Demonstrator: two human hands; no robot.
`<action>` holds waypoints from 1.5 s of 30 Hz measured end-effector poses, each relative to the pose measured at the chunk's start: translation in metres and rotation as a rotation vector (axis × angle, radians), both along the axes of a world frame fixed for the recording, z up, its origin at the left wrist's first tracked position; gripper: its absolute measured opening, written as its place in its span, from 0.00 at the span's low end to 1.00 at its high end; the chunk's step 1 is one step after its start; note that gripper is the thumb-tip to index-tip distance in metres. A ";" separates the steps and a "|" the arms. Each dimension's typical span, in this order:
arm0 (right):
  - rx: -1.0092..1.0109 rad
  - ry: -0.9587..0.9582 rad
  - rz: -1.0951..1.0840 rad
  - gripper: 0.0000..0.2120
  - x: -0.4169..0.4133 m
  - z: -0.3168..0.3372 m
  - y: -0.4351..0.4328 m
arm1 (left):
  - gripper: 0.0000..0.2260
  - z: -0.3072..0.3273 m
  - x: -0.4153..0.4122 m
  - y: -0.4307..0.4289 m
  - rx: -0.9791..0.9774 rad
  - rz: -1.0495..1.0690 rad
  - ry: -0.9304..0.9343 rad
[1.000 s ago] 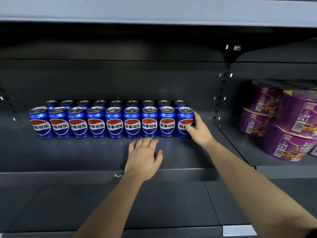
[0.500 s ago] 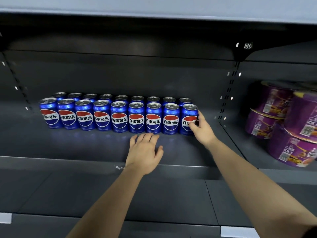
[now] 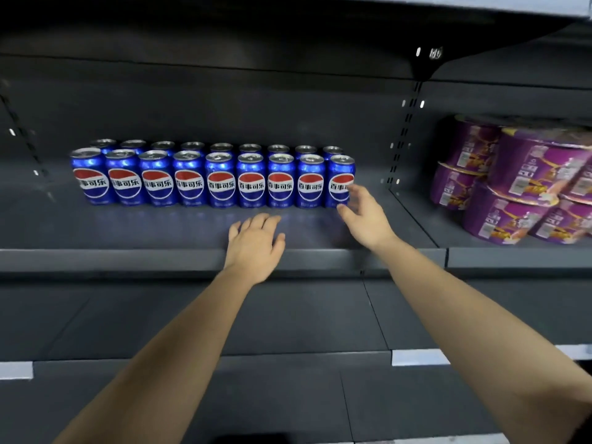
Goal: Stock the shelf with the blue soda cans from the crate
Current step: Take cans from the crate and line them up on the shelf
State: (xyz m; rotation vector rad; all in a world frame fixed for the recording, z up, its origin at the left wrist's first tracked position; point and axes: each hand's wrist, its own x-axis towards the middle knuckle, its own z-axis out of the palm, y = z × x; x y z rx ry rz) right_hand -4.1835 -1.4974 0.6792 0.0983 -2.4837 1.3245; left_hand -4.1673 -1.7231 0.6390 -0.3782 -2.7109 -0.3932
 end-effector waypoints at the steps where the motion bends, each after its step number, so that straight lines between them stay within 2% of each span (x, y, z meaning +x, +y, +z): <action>1: -0.009 0.017 -0.006 0.22 0.008 0.000 -0.005 | 0.20 -0.003 0.007 -0.005 0.012 -0.001 0.015; 8: -0.063 0.124 -0.054 0.10 0.068 -0.007 -0.056 | 0.20 -0.018 0.061 -0.048 0.010 -0.052 0.082; 15: -0.116 0.041 0.017 0.09 0.128 -0.079 -0.109 | 0.19 -0.070 0.113 -0.091 -0.001 -0.044 0.079; 19: -0.123 -0.087 0.024 0.09 0.145 -0.131 -0.123 | 0.19 -0.111 0.138 -0.110 -0.052 -0.031 -0.031; 25: -0.035 -0.396 0.114 0.13 0.164 -0.232 -0.125 | 0.19 -0.185 0.169 -0.134 -0.124 0.020 -0.185; 30: 0.053 -0.575 0.205 0.16 0.188 -0.326 -0.114 | 0.23 -0.265 0.194 -0.140 -0.137 0.078 -0.281; 37: 0.098 -0.716 0.261 0.16 0.216 -0.483 -0.105 | 0.24 -0.410 0.229 -0.131 -0.128 0.116 -0.402; 45: 0.193 -0.798 0.399 0.18 0.219 -0.669 -0.117 | 0.23 -0.581 0.243 -0.143 -0.130 0.175 -0.438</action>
